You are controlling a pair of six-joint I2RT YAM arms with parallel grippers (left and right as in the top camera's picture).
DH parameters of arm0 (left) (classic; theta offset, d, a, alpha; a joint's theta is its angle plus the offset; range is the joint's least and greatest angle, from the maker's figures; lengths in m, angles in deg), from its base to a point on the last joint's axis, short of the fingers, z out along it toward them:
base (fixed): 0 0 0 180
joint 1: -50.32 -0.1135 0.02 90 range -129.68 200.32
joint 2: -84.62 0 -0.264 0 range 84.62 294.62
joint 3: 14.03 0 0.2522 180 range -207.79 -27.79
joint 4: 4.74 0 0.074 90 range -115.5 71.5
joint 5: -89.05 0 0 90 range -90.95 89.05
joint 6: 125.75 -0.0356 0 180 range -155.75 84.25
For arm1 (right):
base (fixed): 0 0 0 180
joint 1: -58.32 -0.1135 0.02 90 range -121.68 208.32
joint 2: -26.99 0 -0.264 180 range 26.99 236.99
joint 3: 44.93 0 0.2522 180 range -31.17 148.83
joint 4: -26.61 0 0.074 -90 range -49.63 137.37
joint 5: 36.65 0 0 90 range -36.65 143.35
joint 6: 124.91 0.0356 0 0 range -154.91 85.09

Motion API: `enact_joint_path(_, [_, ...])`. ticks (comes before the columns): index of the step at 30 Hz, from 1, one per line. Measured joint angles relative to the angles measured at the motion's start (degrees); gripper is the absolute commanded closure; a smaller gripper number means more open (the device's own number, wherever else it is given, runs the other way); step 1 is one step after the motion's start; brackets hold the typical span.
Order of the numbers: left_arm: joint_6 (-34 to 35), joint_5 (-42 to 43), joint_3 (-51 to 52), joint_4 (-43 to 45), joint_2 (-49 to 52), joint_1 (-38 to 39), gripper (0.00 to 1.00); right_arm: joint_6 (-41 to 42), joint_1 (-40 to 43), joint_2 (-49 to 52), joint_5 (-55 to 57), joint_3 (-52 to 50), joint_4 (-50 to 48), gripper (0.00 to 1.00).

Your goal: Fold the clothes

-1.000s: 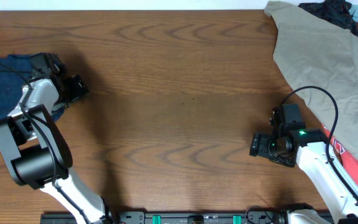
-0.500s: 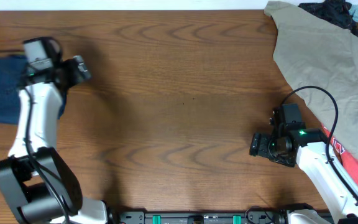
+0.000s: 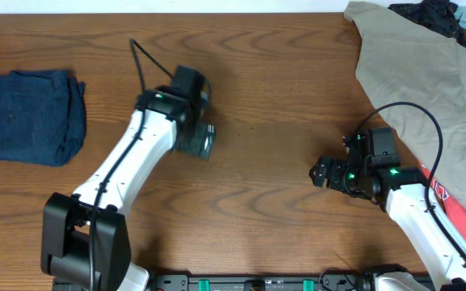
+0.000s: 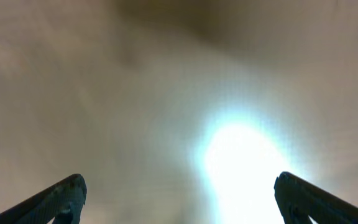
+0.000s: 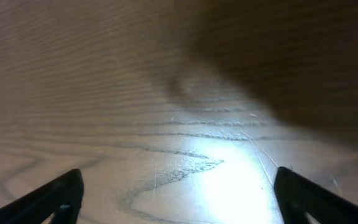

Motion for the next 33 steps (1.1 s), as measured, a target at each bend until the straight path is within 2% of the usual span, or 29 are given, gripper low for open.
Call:
enact_joint_path(4, [0.2, 1.05, 0.11, -11.28, -0.02, 0.66, 0.02, -0.9, 1.86, -0.17, -0.92, 1.36, 1.99, 0.01])
enact_joint_path(6, [0.42, 2.23, 0.22, -12.63, -0.26, 0.61, 0.02, -1.07, 3.08, -0.81, -1.16, 2.34, 3.87, 0.01])
enact_joint_path(10, [2.23, 4.33, 2.03, -9.77, -5.11, 0.61, 0.02, -1.27, 5.51, -4.81, -0.7, 3.54, 7.82, 0.01])
enact_joint_path(17, [6.27, 4.44, 5.95, -2.4, -26.14, 0.61, 0.02, -2.43, 6.05, -17.07, 5.03, 3.63, 15.67, 0.01])
enact_joint_path(26, [7.74, -1.73, 18.16, 4.7, -56.19, 1.31, 0.02, -4.33, 6.03, -38.75, 10.23, 3.74, 15.32, 0.01])
enact_joint_path(33, [7.74, -2.82, 21.84, 5.95, -67.47, 1.31, 0.02, -4.5, 6.03, -43.36, 11.98, 3.89, 14.95, 0.01])
